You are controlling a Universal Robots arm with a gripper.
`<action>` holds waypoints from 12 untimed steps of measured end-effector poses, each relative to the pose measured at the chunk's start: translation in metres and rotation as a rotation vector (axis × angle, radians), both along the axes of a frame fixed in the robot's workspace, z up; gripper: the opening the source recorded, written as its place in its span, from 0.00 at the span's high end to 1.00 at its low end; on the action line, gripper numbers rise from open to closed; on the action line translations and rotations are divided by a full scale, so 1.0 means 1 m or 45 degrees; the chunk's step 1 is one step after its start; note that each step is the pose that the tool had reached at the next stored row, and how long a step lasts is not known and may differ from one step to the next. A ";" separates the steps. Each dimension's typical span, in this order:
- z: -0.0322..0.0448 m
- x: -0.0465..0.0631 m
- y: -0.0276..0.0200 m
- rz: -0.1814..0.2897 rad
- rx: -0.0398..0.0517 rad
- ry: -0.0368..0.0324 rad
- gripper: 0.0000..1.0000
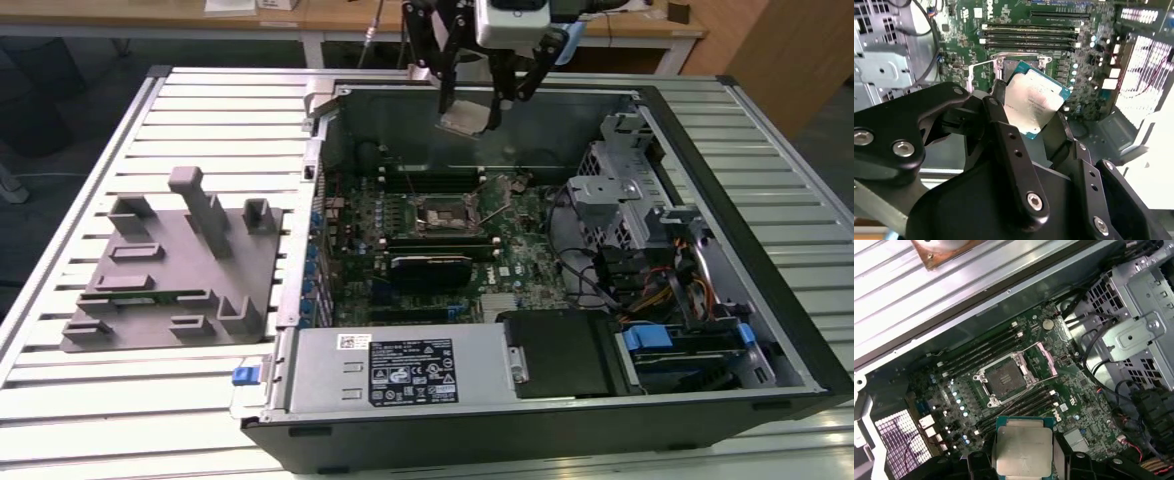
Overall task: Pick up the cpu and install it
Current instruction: 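Place the cpu into insertion slot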
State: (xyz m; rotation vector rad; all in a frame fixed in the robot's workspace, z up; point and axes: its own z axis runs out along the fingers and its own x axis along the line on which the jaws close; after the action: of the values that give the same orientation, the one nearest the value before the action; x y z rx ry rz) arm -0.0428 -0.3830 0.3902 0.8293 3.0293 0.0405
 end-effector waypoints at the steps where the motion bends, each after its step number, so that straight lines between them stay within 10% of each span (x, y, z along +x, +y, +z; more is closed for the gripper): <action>1: -0.0002 0.000 0.0000 -0.020 0.000 0.0000 0.46; 12: -0.0023 0.000 0.0002 -0.252 0.000 0.0000 0.46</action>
State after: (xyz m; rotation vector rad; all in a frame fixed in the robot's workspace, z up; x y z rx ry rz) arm -0.0428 -0.3828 0.3879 1.1233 2.9303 0.0402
